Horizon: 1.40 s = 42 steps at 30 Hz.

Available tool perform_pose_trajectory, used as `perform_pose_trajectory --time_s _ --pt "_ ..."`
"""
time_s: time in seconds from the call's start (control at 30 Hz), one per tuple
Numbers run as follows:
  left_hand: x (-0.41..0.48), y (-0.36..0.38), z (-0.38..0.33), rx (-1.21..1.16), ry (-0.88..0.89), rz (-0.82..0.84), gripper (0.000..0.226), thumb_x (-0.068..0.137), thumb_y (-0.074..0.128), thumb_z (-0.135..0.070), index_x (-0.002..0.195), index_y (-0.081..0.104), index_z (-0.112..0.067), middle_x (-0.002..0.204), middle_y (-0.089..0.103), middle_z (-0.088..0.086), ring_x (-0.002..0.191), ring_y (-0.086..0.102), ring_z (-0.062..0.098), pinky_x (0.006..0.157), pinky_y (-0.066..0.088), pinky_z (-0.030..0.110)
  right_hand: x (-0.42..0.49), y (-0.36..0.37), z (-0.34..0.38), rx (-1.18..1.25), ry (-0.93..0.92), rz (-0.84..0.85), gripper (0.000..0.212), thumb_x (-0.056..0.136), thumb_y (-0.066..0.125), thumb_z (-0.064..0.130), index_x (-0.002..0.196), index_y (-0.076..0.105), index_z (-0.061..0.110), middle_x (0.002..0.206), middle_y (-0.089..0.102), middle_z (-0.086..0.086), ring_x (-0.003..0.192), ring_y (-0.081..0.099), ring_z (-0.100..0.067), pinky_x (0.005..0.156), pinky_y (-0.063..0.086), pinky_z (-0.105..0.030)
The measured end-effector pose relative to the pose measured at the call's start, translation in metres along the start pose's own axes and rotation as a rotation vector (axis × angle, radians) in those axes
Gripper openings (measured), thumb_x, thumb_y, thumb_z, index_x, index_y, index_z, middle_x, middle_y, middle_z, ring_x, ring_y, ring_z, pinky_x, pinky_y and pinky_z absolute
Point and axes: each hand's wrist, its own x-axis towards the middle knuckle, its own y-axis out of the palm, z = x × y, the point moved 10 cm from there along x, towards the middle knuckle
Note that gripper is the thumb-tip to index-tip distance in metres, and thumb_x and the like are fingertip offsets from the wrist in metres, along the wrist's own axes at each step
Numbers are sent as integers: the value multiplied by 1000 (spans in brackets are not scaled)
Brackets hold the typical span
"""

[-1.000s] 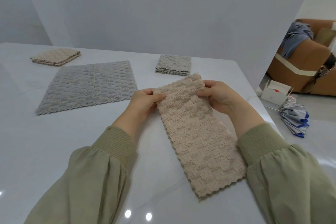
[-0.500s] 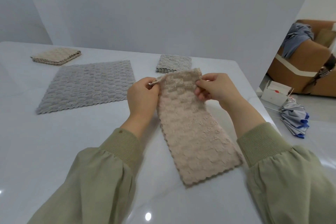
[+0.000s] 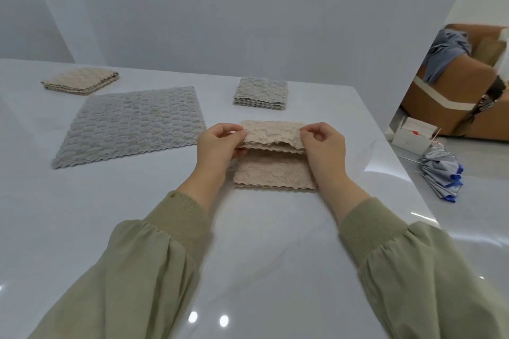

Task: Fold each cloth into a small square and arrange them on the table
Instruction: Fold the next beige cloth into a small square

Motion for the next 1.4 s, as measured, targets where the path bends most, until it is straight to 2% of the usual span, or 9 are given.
perform_pose_trajectory --time_s 0.23,0.37,0.8,0.93,1.07,1.13,1.2,1.27,1.4 --pt "-16 0 2 171 -28 155 21 87 60 1 105 64 -9 71 55 5 43 57 9 46 50 19 -20 -7 -16 -3 99 56 9 82 65 12 76 65 18 56 51 -1 53 43 -9 53 35 -20" --pt "-27 2 3 288 -21 249 22 86 60 3 105 64 -9 65 53 6 43 57 12 44 49 21 -25 -15 -13 -71 57 81 8 82 63 9 78 64 15 47 39 5 39 32 -3 43 28 -14" --pt "-27 4 -4 571 77 270 27 84 58 -1 101 65 -21 57 52 -3 41 53 6 42 45 18 -35 -13 -13 -227 53 164 14 75 62 6 70 62 20 53 46 1 51 41 -12 55 36 -24" --pt "-26 2 -1 657 89 278 28 81 60 -4 101 67 -22 60 56 -2 50 55 11 51 49 25 -37 -13 -10 -332 8 187 11 76 61 8 73 62 19 54 47 4 53 43 -10 57 37 -25" --pt "-34 8 -12 985 264 243 26 82 57 -16 102 68 -27 71 57 -6 74 56 15 68 42 26 -40 -7 -5 -492 -63 243 7 78 61 12 75 61 19 59 48 7 60 45 -7 57 35 -24" --pt "-41 13 -28 1199 444 138 22 85 54 -26 99 70 -28 86 60 -5 88 56 17 73 42 28 -40 -5 -2 -562 -120 269 8 78 62 13 74 62 20 65 48 5 67 46 -12 60 34 -26" --pt "-54 25 -47 1156 715 111 24 86 52 -32 91 73 -21 86 60 -2 86 54 19 71 44 30 -39 -5 1 -631 -184 261 5 80 64 15 77 66 19 77 48 1 83 45 -18 69 32 -26" --pt "-68 39 -52 1041 930 212 27 82 55 -35 84 74 -16 79 61 -1 82 51 16 68 44 29 -39 -6 5 -659 -248 236 3 80 66 13 80 69 15 87 49 -2 93 43 -21 79 33 -26" --pt "-72 55 -28 1070 932 453 26 74 64 -40 84 72 -17 82 65 -6 85 55 12 75 43 23 -50 0 26 -603 -454 257 5 78 70 10 83 70 13 89 54 0 95 45 -19 87 36 -28"
